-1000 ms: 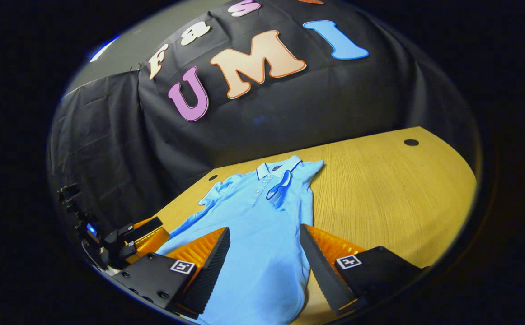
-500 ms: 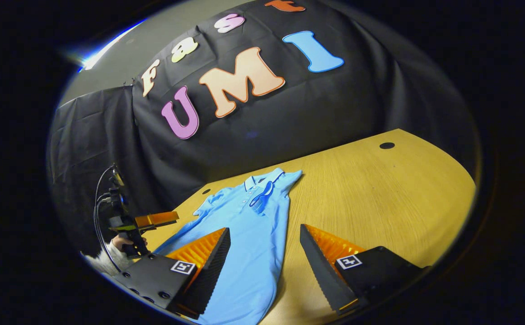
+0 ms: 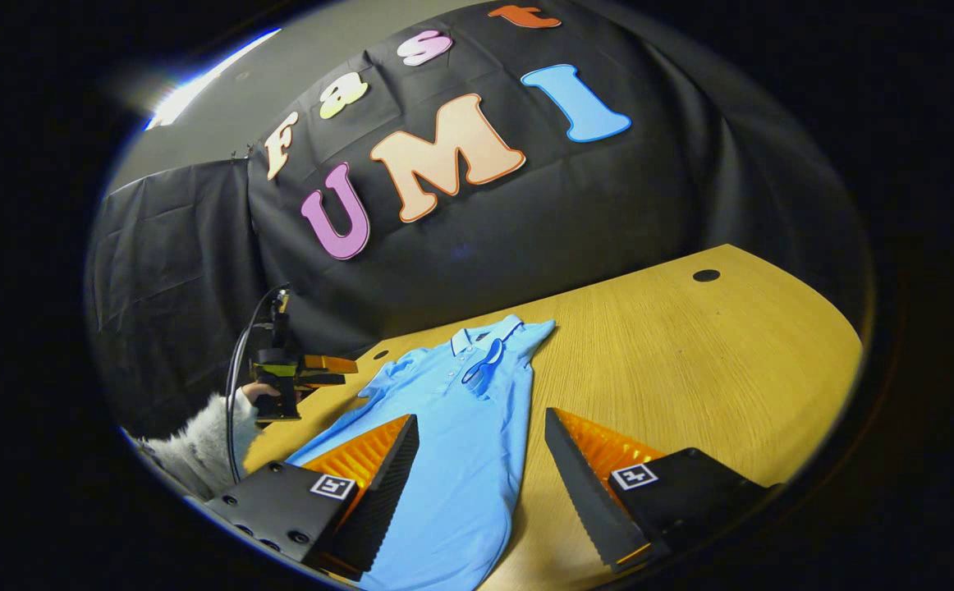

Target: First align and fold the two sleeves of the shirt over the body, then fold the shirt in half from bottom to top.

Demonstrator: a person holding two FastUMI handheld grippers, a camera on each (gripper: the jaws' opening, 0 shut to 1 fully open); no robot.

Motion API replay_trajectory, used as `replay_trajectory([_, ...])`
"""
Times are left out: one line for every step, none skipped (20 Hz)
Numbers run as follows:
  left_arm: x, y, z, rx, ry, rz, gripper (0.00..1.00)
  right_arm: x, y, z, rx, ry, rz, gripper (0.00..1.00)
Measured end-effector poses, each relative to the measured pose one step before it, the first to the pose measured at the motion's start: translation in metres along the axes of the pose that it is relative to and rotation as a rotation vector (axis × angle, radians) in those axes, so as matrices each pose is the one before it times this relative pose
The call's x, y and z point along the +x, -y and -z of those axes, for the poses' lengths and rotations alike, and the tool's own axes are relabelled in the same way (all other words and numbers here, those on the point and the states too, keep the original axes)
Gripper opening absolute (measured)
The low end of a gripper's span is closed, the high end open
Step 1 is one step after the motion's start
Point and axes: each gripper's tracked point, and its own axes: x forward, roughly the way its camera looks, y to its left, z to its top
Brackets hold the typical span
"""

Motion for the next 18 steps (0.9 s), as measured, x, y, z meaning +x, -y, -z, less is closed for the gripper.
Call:
replay_trajectory([0.00729,-0.00457,0.00206,0.0101,-0.01685,-0.0216,0.91,-0.00125,-0.00061,-0.00047,0.00102,0.00174,-0.00213,0.97])
replay_trajectory([0.0071,-0.00216,0.00286,0.00238,-0.01636,-0.01231,0.91,-0.00036,0.00008,-0.00164,0.00056,0.00304,-0.00152,0.97])
replay_trajectory([0.00595,-0.00007,0.00277,-0.00548,-0.0138,-0.00099,0.91,-0.00068,-0.0002,-0.00102,0.00065,0.00406,0.00011,0.97])
replay_trajectory([0.00438,0.00136,0.00283,-0.00742,-0.00973,0.00193,0.91,-0.00053,0.00078,-0.00216,0.00077,0.00463,-0.00048,0.97])
replay_trajectory([0.00376,0.0014,0.00251,-0.00504,-0.008,0.00169,0.92,-0.00113,0.00045,-0.00046,0.0016,0.00367,-0.00026,0.97])
replay_trajectory([0.00305,-0.00028,0.00274,-0.00094,-0.00876,-0.00365,0.9,-0.00084,0.0006,-0.00144,0.00132,0.00242,0.0012,0.97])
replay_trajectory([0.0019,0.00027,0.00095,0.00066,-0.00646,-0.00162,0.9,-0.00062,0.00062,-0.00077,0.00059,0.00164,0.00195,0.97])
replay_trajectory([0.00134,-0.00026,-0.00114,0.00067,0.00589,-0.00232,0.9,-0.00016,0.0017,-0.00011,0.00009,0.00034,0.00251,0.97])
replay_trajectory([0.00061,0.00123,-0.00074,-0.0029,0.0042,0.00384,0.89,-0.00014,0.00091,0.00025,0.00012,-0.00005,0.00258,0.97])
replay_trajectory([0.00038,-0.00029,0.00143,0.00242,-0.0027,0.00265,0.88,0.00029,0.00057,0.00037,0.00063,-0.00061,0.00055,0.97])
replay_trajectory([0.00099,-0.00196,0.00057,0.0011,-0.00183,-0.00523,0.89,-0.00076,-0.00048,-0.00006,0.00054,-0.00087,-0.00041,0.97])
replay_trajectory([0.00225,-0.00372,0.00005,0.00197,0.00179,-0.0133,0.82,0.00007,-0.00019,-0.00043,0.00149,-0.00039,-0.00212,0.97])
replay_trajectory([0.00003,-0.00603,0.0,0.00628,0.00408,-0.02198,0.77,-0.0004,-0.00116,-0.0002,0.00066,-0.00027,-0.0023,0.97])
replay_trajectory([0.00107,-0.00524,0.00108,0.00477,-0.00273,-0.02154,0.64,-0.00027,-0.00019,0.00003,0.00006,0.00032,-0.00137,0.97])
replay_trajectory([-0.00037,-0.00449,-0.00024,0.01435,-0.002,-0.01744,0.56,0.00156,0.00096,0.00088,0.00044,0.00029,-0.00018,0.97])
replay_trajectory([0.00014,-0.00077,0.00193,0.01017,-0.00761,-0.005,0.41,-0.00062,-0.0002,-0.0008,0.00136,-0.00007,-0.00038,0.97])
replay_trajectory([0.0001,-0.00076,-0.00014,0.01066,0.00109,-0.00855,0.34,-0.00006,-0.00019,0.00021,0.0018,0.0006,-0.00094,0.97])
replay_trajectory([0.00054,-0.0006,0.0016,0.00581,-0.00733,-0.00271,0.29,0.00006,-0.00014,0.0003,0.00143,-0.00034,-0.00085,0.97])
